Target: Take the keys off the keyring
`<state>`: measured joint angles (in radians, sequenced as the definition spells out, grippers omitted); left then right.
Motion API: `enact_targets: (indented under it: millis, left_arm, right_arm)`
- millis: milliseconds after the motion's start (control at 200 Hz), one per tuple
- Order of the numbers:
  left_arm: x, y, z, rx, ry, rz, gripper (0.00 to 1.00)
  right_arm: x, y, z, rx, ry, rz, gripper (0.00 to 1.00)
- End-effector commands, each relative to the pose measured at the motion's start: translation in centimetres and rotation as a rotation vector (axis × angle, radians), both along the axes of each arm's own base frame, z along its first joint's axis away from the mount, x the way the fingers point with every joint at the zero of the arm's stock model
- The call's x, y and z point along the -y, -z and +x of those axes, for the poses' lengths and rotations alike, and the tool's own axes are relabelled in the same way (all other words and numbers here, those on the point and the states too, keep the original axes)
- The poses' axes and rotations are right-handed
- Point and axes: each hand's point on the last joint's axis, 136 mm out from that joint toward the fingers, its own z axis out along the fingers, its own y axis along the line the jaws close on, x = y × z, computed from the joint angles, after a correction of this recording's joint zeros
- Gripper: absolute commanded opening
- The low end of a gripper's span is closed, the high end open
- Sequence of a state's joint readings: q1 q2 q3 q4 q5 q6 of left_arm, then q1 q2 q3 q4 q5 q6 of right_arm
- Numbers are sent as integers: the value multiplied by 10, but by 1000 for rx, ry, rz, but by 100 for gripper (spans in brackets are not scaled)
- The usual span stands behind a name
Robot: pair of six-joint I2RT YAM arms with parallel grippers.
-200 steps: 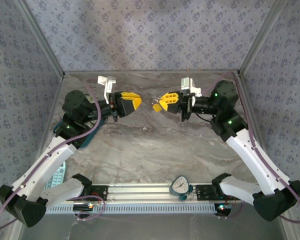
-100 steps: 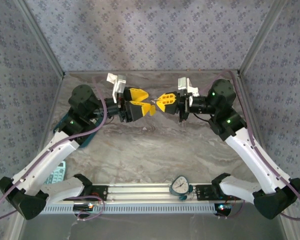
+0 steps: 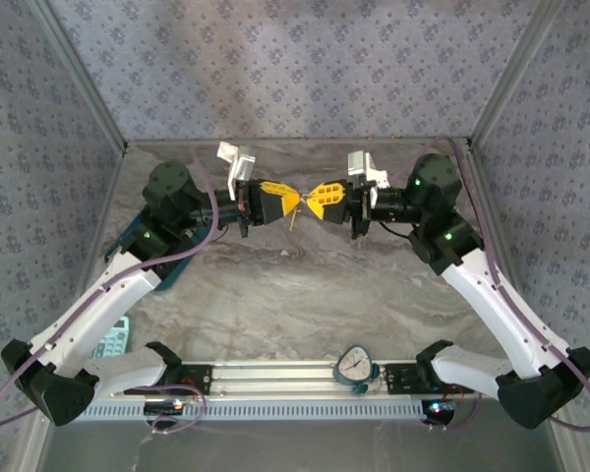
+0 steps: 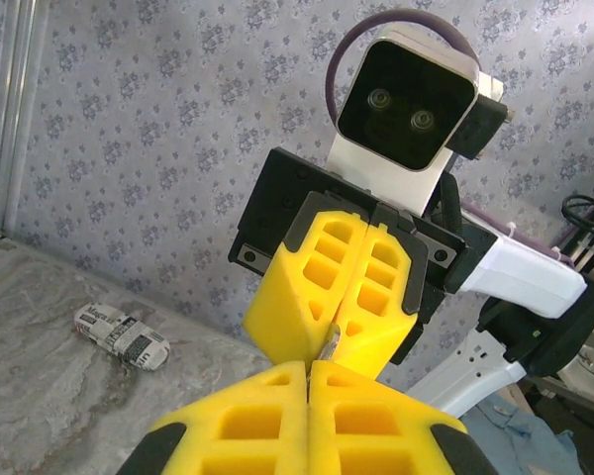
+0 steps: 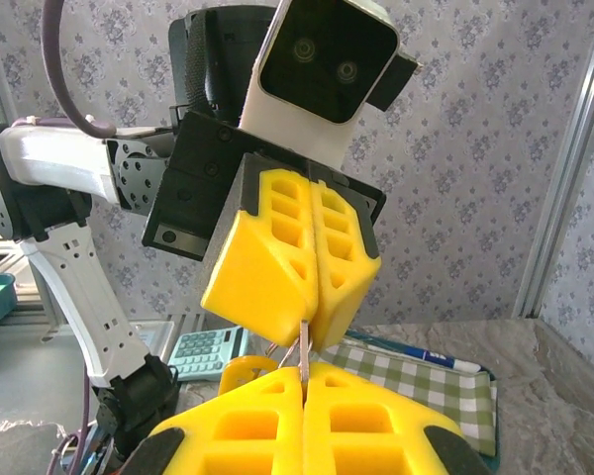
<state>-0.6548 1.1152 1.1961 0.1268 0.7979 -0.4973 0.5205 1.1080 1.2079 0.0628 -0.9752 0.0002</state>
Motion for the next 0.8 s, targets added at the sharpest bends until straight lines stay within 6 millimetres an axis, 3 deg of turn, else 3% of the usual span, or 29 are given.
enact_targets:
  millis: [0,75,105,255,505,625,795]
  left_arm:
    - [-10,-12,-5,45,-30,-41,0]
    - [-19,-14,-1,36,-70,-69,0]
    - [-23,-14,1,30,-89,-81,0]
    - [-33,-10,5,15,-136,-99,0]
    - [-28,-10,1,19,-110,-80,57]
    - [-22,-13,-2,30,-78,-67,66]
    - [-10,-13,-4,37,-28,-44,67]
  right_arm:
    - [6,-13,-1,51,32,34,0]
    - [11,-21,-3,73,51,52,0]
    - [11,-8,0,47,56,39,0]
    - [13,-11,-1,52,59,52,0]
    - [8,-10,-3,39,34,36,0]
    - [6,-9,-4,34,23,34,0]
    - [4,-6,-5,27,9,25,0]
